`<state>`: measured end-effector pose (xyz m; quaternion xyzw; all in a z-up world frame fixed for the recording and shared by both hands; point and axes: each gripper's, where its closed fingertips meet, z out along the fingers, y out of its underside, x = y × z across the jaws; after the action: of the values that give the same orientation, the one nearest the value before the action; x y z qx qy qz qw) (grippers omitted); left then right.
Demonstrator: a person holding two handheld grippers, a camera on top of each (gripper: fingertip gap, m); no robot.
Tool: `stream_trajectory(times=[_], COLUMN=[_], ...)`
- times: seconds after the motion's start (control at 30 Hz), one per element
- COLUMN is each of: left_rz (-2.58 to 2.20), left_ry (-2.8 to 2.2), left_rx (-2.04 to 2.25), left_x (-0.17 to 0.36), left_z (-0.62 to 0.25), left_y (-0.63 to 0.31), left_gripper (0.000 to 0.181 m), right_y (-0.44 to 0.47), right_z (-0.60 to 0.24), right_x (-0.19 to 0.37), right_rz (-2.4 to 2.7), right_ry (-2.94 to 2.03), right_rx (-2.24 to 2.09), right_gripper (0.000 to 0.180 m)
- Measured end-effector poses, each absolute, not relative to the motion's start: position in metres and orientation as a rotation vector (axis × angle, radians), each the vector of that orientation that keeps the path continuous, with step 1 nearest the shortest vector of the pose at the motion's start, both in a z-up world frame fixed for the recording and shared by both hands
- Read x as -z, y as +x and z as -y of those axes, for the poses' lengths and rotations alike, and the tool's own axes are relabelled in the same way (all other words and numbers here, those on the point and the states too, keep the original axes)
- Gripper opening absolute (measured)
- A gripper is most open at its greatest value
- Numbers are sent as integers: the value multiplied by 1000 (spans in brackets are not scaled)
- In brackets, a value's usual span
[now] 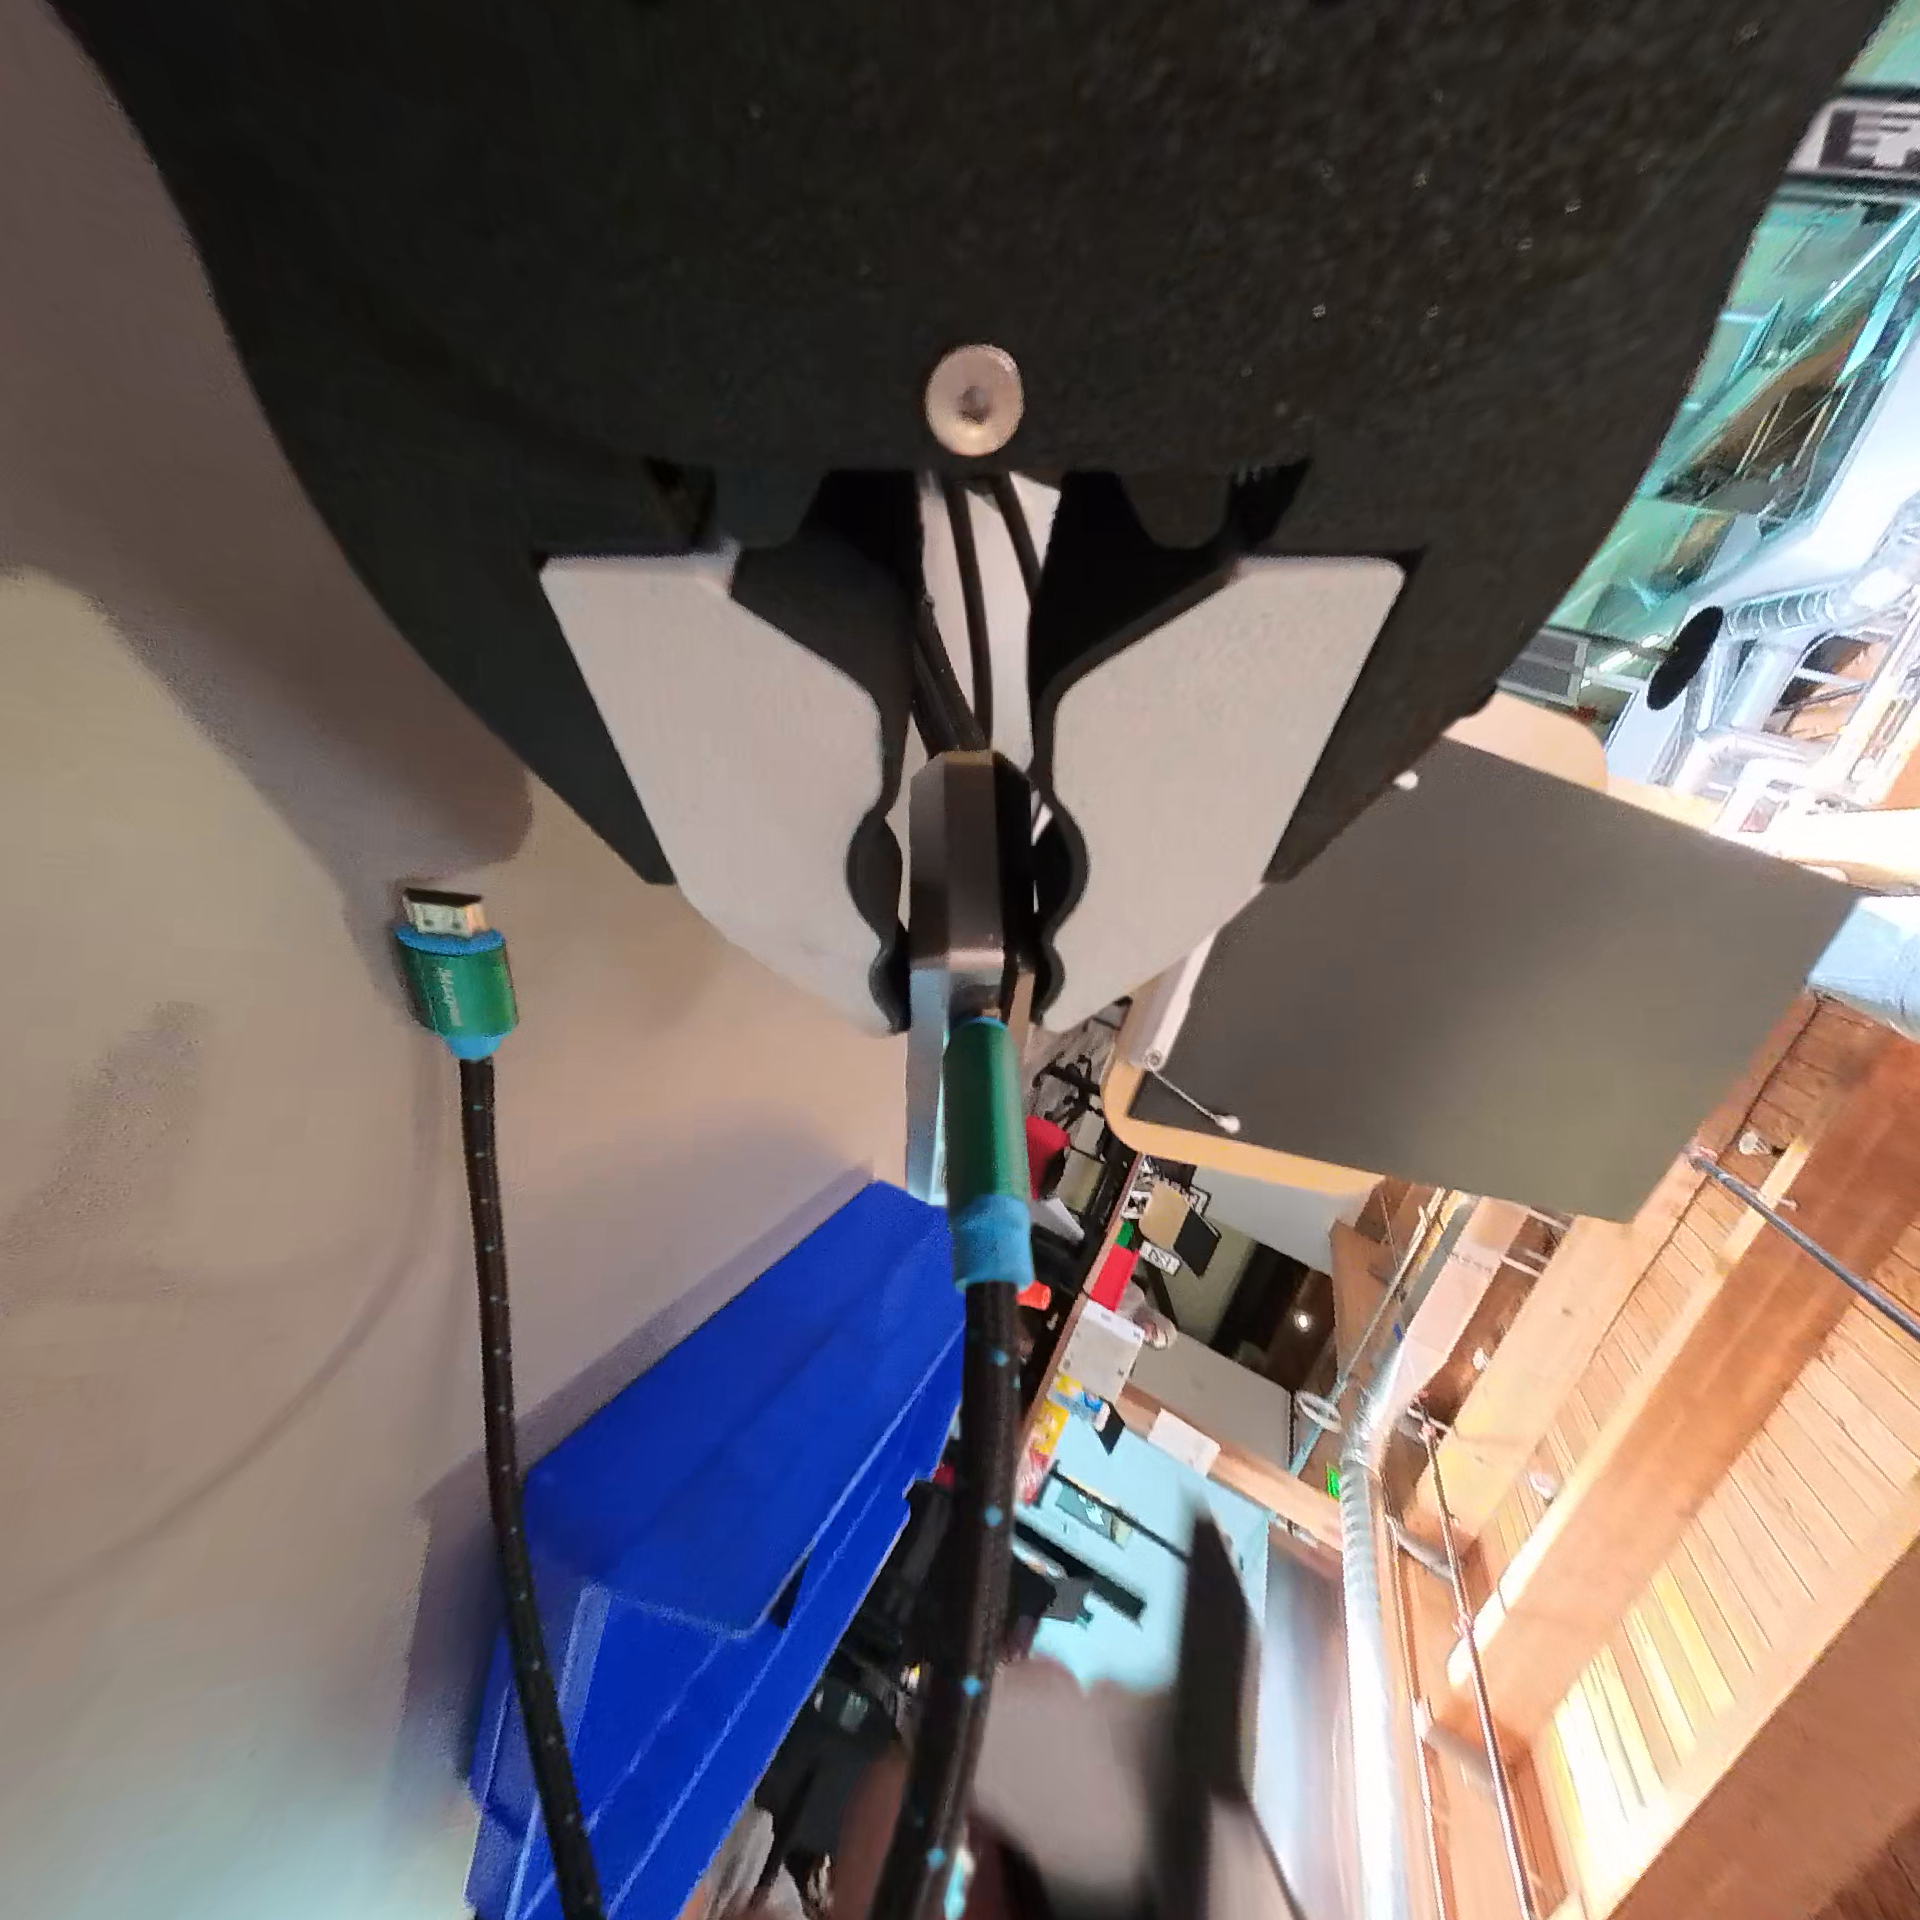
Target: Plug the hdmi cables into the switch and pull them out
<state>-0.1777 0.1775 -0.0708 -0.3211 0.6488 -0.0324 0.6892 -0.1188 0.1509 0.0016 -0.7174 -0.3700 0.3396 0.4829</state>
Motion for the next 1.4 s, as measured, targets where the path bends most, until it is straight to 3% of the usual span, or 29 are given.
stream_trajectory(times=[0.17,0.43,0.53,0.77,0.9,1.03,1.3,1.4], left_rz=[-1387,-1398,-1426,-1392,-1349,-1231,-1052,-1000], left_ry=[-722,-610,-587,-780,-1002,-1221,-1608,-1776], left_rx=[113,167,164,102,98,140,175,407], left_x=[52,47,53,67,75,82,111,127], left_z=[-171,-154,-151,-179,-206,-221,-198,-173], left_y=[-188,-193,-191,-196,-222,-255,-296,-296], left_gripper=[20,21,21,23,38,31,24,40], right_y=[-165,-187,-195,-188,-157,-129,-135,-135], right_z=[-168,-171,-164,-189,-236,-270,-272,-277], right_x=[40,55,58,69,72,108,173,178], right_rz=[871,785,858,917,755,617,558,534], right_ry=[-1749,-1688,-1676,-1728,-1768,-1879,-2171,-2203], right_rx=[-1156,-1505,-1595,-1321,-999,-692,-482,-384], right_gripper=[83,81,70,57,57,58,56,56])
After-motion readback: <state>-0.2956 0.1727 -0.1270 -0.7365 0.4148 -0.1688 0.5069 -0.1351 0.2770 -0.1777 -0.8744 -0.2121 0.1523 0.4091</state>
